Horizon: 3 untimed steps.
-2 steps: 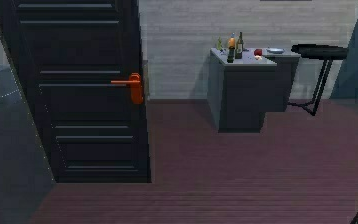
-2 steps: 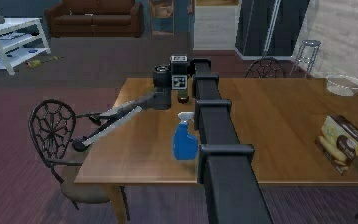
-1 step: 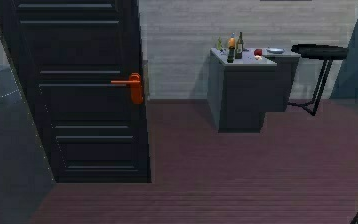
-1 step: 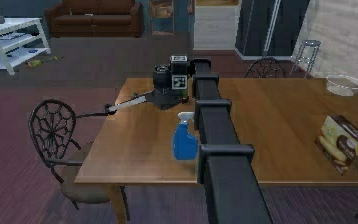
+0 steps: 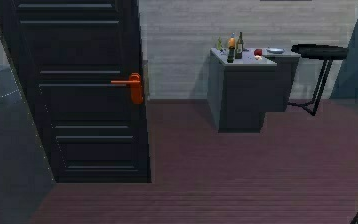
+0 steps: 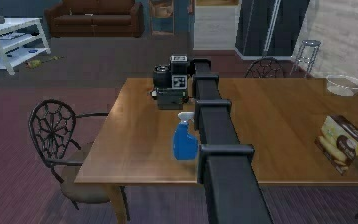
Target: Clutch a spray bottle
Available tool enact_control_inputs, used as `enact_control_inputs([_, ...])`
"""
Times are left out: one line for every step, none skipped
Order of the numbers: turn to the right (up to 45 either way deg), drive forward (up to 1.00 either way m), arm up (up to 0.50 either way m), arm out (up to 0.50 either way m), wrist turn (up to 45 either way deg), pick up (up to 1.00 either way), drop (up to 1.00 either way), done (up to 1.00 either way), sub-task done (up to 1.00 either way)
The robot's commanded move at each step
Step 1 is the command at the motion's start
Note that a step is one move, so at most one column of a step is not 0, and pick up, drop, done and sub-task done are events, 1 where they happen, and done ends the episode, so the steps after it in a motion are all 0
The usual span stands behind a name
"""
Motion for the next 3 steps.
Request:
enact_control_inputs([0.0,0.0,-0.3,0.0,0.0,0.0,0.0,0.0,0.0])
enact_control_inputs([0.0,0.0,0.0,0.0,0.0,1.0,0.0,0.0,0.0])
enact_control_inputs([0.0,0.0,0.1,0.0,0.0,0.0,0.0,0.0,0.0])
